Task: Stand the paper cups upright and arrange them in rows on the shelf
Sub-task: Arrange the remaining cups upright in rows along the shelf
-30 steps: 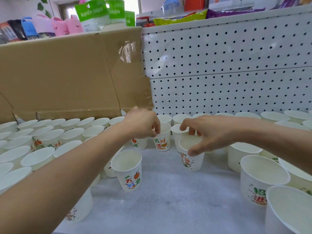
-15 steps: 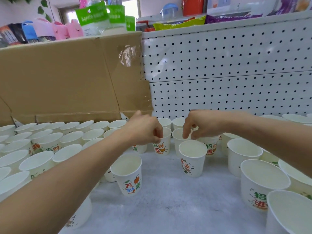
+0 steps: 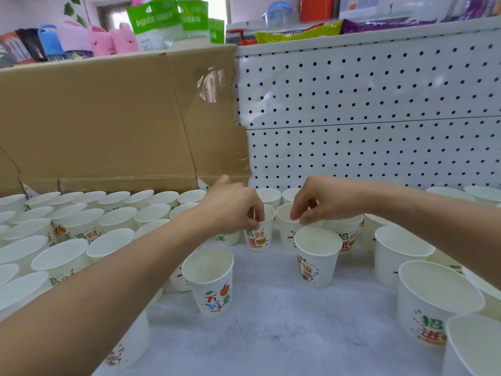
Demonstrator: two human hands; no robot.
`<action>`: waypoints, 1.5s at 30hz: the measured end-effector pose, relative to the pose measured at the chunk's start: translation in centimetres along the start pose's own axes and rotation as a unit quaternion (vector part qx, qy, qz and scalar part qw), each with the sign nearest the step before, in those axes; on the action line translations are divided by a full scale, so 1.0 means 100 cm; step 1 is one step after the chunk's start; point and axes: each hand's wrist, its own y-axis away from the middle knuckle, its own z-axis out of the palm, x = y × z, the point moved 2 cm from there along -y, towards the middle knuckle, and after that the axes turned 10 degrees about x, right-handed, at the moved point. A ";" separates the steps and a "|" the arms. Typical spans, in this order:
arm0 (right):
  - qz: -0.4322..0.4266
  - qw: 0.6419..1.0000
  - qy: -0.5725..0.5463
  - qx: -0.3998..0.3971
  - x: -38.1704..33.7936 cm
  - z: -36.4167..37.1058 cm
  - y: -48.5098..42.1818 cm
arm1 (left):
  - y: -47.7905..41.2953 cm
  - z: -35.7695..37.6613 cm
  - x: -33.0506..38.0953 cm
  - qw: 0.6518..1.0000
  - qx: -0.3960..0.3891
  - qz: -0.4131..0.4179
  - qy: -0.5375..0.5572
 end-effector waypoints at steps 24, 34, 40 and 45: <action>0.074 0.992 0.103 0.003 0.036 -0.028 0.052 | -0.021 0.004 0.031 0.995 0.033 0.034 0.093; 0.061 0.992 0.110 0.018 0.042 -0.020 0.048 | -0.028 0.011 0.035 0.995 0.034 0.031 0.090; 0.016 0.993 0.080 0.079 0.030 -0.030 0.052 | -0.007 -0.026 0.028 0.976 0.045 -0.038 0.208; -0.002 1.000 0.031 -0.004 -0.007 -0.035 0.069 | 0.058 -0.068 0.002 0.968 -0.081 -0.084 0.223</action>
